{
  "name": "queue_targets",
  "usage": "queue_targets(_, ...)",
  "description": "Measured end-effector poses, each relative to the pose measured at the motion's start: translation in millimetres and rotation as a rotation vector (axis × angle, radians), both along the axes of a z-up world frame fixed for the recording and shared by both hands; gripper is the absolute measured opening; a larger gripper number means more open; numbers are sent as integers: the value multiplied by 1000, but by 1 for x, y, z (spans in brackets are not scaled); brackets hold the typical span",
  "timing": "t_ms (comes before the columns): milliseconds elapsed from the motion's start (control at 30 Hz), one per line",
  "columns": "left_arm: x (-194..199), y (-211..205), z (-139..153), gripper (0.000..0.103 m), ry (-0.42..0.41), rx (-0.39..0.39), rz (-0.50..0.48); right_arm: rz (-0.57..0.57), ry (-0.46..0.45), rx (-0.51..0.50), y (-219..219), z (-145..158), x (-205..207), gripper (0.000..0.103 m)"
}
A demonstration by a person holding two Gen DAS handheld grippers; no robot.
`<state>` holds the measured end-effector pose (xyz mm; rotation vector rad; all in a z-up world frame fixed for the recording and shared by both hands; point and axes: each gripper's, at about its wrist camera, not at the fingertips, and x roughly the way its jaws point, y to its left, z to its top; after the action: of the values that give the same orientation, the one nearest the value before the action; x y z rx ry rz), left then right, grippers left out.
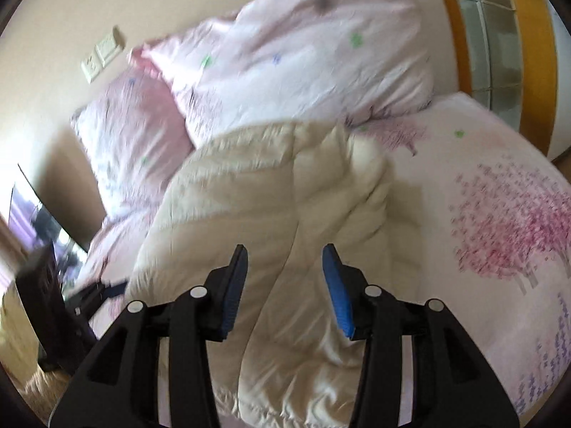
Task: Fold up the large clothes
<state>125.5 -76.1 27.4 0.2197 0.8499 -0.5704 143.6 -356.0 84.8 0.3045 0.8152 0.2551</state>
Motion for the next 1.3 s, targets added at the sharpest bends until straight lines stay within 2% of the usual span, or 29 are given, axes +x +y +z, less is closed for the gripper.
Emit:
queue_targets(133,0,1,1,99,7,-13,1,-12,126,-53,8,-38,14,43)
queue_targets(300,0,0,1,99,17,-23,3,-25,127,-80,13,-53,15,43)
queue_targets(433,6,18,15,98,61,-145,28,-3,157,-59,7,-51,13,46)
queue_targets(533,15,43,33,98,70,-273,59,16,182,-1,-7,-39,7,65)
queue_targets(600,25,56,38,98,87,-321,95,-18,174,52,-27,-29,2,81)
queue_targets(700,43,70,35,98,158,-396,134,-93,145,95,-57,-17,-3,90)
queue_targets(800,53,74,27,98,220,-442,152,-137,175,172,-79,-19,4,97)
queue_targets(900,63,76,16,98,286,-476,180,-124,239,238,-89,-30,20,99)
queue_targets(1000,70,78,8,98,328,-500,194,-101,276,239,-86,-38,33,100)
queue_targets(1200,80,73,0,98,373,-494,183,-39,367,261,-83,-62,60,101)
queue_targets(1300,86,70,-7,98,416,-514,176,-10,406,313,-85,-75,73,101)
